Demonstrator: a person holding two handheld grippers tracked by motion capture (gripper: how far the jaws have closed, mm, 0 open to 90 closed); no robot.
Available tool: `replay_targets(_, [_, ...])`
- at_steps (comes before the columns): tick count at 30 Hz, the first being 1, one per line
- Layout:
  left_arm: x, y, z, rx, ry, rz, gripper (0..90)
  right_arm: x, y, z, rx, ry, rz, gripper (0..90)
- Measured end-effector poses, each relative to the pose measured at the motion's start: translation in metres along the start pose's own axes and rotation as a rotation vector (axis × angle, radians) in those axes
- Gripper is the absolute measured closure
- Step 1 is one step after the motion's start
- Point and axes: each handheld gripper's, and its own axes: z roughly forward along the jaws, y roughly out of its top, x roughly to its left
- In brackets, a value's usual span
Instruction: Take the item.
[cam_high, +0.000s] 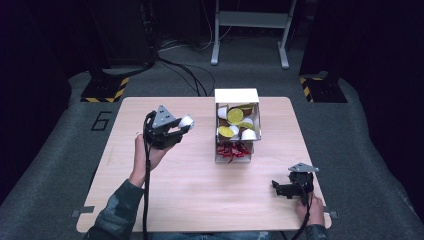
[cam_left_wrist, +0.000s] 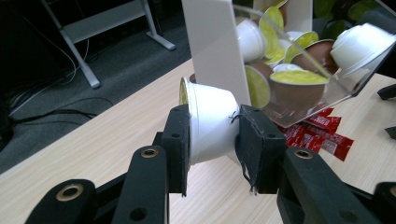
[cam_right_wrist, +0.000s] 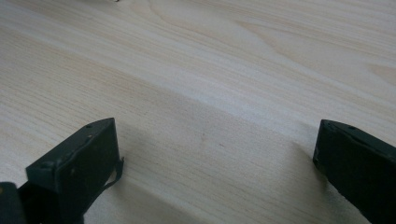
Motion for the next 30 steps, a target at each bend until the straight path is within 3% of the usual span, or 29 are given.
replay_targets(13, [0.02, -0.032, 0.019, 0.057, 0.011, -0.073, 64.5, 0.0, 0.0, 0.0, 0.0, 0.0, 0.0, 0.0])
replay_targets(19, [0.026, -0.043, 0.028, 0.06, 0.016, -0.108, 64.5, 0.0, 0.0, 0.0, 0.0, 0.0, 0.0, 0.0])
replay_targets(30, [0.035, -0.062, 0.047, 0.1, 0.019, -0.146, 64.5, 0.0, 0.0, 0.0, 0.0, 0.0, 0.001, 0.0])
